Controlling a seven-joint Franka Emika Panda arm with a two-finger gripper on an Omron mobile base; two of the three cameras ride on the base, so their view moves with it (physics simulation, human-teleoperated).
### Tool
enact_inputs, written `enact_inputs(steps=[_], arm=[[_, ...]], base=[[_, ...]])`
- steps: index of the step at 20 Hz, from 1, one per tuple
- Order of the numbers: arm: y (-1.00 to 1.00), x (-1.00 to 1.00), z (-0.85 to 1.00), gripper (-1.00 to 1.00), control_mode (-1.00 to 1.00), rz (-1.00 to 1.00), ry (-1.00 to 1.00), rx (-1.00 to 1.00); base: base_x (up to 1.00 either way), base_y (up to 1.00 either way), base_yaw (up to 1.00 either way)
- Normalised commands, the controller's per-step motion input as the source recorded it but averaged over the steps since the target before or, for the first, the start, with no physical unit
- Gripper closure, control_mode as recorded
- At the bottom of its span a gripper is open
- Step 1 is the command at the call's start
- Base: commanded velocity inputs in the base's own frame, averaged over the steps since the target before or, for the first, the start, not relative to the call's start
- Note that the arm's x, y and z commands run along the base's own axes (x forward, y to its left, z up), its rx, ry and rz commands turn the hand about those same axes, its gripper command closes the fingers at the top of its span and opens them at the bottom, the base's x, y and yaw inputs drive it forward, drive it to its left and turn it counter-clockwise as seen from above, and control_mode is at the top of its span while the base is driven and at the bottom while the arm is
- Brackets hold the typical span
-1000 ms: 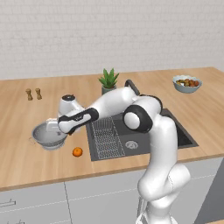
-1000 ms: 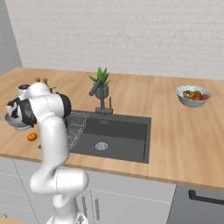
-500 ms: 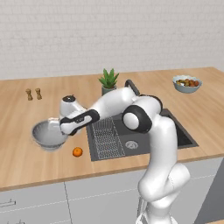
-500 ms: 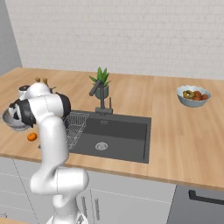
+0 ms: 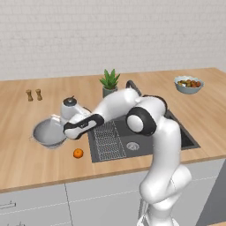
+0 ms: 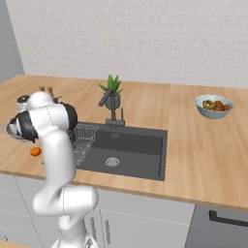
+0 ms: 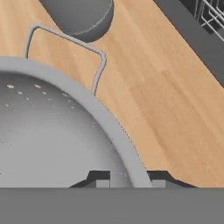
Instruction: Put the colander in the sink, put the tangerine in the colander, and turn on the sink faucet and pour water over the colander.
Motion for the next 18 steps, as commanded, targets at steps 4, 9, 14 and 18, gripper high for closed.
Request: enact_inputs(steps=[4, 9, 14, 18], arm=[[-0.57, -0.35, 0.62, 1.0, -1.0, -0.34, 0.0, 0.15], [-0.49, -0.3, 0.84, 1.0, -1.0, -0.31, 0.0, 0.15], [-0.67, -0.67, 0.48, 1.0, -1.0, -0.27, 0.04, 0.19], [-0.56, -0.85, 0.75, 1.0, -1.0, -0.15, 0.0, 0.15]], base=[[0.0, 0.0, 0.0], [0.0, 0.0, 0.0], [0.0, 0.0, 0.0], [0.0, 0.0, 0.0]])
